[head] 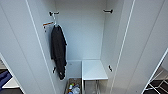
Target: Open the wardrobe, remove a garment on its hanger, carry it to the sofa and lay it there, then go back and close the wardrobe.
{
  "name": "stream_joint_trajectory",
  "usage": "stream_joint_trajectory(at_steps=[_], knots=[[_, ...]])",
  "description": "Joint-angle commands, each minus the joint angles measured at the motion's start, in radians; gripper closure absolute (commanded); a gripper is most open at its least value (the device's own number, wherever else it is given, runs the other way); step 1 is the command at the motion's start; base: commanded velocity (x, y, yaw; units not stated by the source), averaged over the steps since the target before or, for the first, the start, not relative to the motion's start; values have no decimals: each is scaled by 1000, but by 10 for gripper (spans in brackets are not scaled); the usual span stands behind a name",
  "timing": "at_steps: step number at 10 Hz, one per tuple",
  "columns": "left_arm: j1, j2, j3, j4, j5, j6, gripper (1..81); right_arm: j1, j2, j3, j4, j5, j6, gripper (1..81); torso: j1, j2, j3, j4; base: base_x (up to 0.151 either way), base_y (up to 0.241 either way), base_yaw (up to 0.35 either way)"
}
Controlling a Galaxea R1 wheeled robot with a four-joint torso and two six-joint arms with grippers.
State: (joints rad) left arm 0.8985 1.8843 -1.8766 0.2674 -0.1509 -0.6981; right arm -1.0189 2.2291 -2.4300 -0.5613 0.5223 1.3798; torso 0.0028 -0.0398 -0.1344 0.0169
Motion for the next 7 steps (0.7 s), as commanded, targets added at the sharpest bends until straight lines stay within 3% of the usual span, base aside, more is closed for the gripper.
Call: stream_joint_trajectory(at_steps=[1, 4, 7], knots=[[-227, -80, -23, -25, 129, -49, 10, 223, -99, 45, -72, -13, 178, 10, 0, 0, 0, 0, 0, 0, 0], [-330, -24, -20, -65, 229, -64, 10, 384, -28, 147, -201, -59, 306, 10, 1, 1, -1, 0, 0, 0, 0], [-345, 105, -10, -57, 276, -64, 10, 363, 106, 206, -269, -67, 317, 10, 2, 1, -2, 0, 0, 0, 0]])
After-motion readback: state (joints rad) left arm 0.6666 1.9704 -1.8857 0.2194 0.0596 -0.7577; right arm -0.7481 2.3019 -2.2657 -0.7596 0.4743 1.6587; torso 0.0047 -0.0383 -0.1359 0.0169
